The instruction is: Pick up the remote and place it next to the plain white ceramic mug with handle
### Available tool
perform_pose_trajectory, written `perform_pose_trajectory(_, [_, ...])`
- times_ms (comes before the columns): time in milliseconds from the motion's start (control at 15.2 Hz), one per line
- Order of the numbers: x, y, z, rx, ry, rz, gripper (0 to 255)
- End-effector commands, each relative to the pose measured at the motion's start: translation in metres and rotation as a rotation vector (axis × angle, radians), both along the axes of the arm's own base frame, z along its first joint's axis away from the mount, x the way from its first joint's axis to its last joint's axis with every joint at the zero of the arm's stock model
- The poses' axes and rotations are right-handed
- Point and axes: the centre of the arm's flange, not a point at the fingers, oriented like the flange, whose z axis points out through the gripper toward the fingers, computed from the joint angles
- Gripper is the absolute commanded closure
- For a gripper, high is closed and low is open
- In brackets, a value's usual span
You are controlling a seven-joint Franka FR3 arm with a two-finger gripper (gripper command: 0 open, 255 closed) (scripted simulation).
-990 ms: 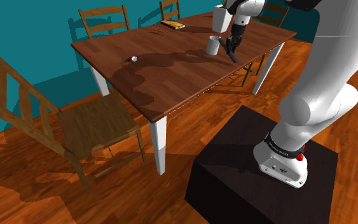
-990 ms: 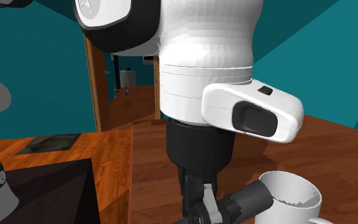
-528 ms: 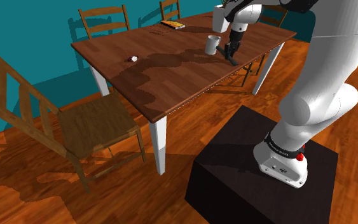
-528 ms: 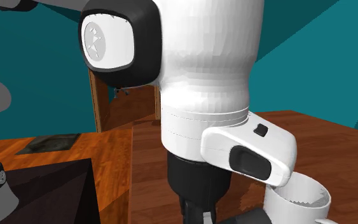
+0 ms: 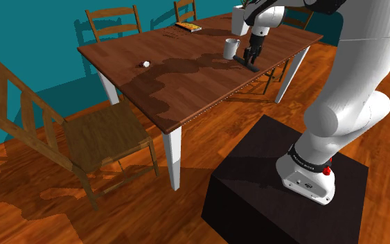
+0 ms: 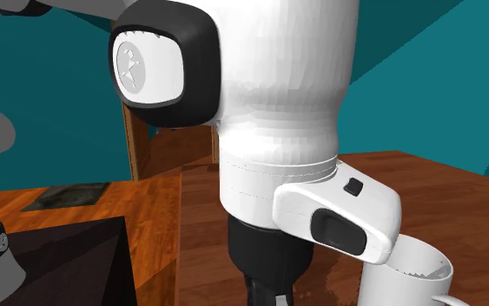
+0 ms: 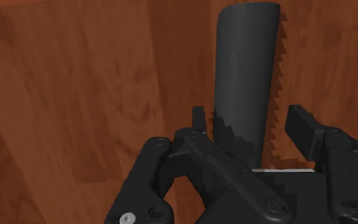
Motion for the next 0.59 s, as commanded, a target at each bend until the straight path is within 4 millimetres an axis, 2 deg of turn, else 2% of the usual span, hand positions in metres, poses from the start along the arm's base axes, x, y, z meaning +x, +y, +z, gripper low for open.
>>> perform_pose_trajectory(0, [0.000,0.000,-0.001,0.001,0.001,-0.001,0])
perform_pose_trajectory(264, [0.000,0.000,-0.001,0.001,0.001,-0.001,0])
perform_pose_trajectory(528, [-0.001,-0.004,0.049,0.001,0.001,-0.001,0])
